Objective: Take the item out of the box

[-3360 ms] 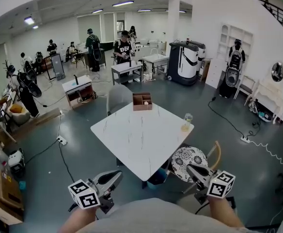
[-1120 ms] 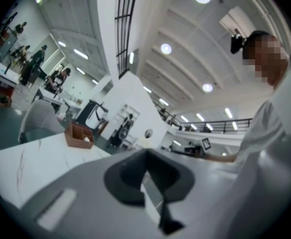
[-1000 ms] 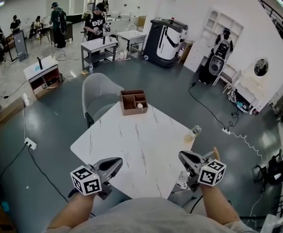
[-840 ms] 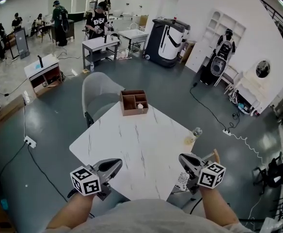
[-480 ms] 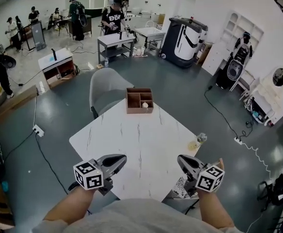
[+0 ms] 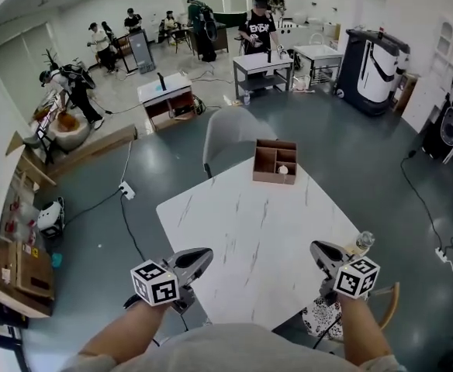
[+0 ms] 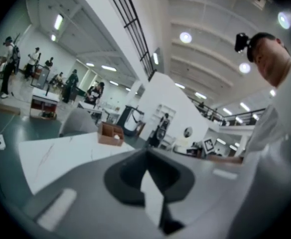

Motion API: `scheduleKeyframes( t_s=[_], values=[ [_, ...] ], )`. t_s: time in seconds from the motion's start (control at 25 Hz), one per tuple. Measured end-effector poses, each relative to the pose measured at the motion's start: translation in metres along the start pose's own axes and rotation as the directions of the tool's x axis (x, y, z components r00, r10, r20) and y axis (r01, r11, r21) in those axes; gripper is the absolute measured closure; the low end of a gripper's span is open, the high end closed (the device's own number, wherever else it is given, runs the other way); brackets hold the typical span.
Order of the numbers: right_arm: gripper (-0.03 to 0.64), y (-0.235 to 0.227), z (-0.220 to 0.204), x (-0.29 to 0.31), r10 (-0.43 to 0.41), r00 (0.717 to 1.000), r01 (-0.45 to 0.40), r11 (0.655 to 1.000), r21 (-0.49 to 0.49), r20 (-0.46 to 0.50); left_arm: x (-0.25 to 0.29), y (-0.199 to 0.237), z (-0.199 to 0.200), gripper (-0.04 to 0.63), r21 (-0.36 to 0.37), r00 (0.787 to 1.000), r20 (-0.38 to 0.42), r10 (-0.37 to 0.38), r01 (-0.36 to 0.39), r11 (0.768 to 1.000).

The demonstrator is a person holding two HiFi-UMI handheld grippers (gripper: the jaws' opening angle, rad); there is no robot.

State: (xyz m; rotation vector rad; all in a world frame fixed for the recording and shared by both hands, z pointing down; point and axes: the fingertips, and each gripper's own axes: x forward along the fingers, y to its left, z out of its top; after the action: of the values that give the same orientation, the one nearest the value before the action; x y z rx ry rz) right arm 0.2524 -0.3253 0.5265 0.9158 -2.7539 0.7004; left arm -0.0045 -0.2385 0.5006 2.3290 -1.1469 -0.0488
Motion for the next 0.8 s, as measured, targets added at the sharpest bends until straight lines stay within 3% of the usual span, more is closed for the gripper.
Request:
scheduleKeyframes(
  t_s=[0.12,0.36,0.56,0.6,0.68,0.8],
  values=[
    [0.608,-0.017,0.014,0.034,-0.018,0.999,0.017,1.0,-0.026,-0.036,0.0,0.03,0.008,0.598,0.023,0.999,0.017,0.03,-0.031,0.999],
    [0.607,-0.056,0.047,0.107,-0.126,0.972,0.11,0.99,-0.092,-0.199,0.041,0.096,0.015,0.598,0.077,1.0,0.015,-0.01,0.008,0.997],
    [0.601,-0.1,0.067,0.174,-0.207,0.906,0.163,0.976,-0.147,-0.369,0.089,0.141,0.018,0.598,0.124,0.998,0.016,-0.053,0.05,0.991],
    [0.584,-0.111,0.07,0.188,-0.222,0.889,0.179,0.973,-0.143,-0.4,0.098,0.15,0.018,0.598,0.131,0.998,0.015,-0.059,0.057,0.99],
    [0.483,-0.133,0.073,0.216,-0.244,0.854,0.209,0.97,-0.126,-0.46,0.115,0.165,0.019,0.597,0.142,0.997,0.01,-0.071,0.069,0.987],
    [0.474,-0.166,0.078,0.251,-0.286,0.808,0.268,0.957,-0.11,-0.515,0.134,0.182,0.021,0.598,0.159,0.996,0.007,-0.088,0.086,0.984]
  ],
)
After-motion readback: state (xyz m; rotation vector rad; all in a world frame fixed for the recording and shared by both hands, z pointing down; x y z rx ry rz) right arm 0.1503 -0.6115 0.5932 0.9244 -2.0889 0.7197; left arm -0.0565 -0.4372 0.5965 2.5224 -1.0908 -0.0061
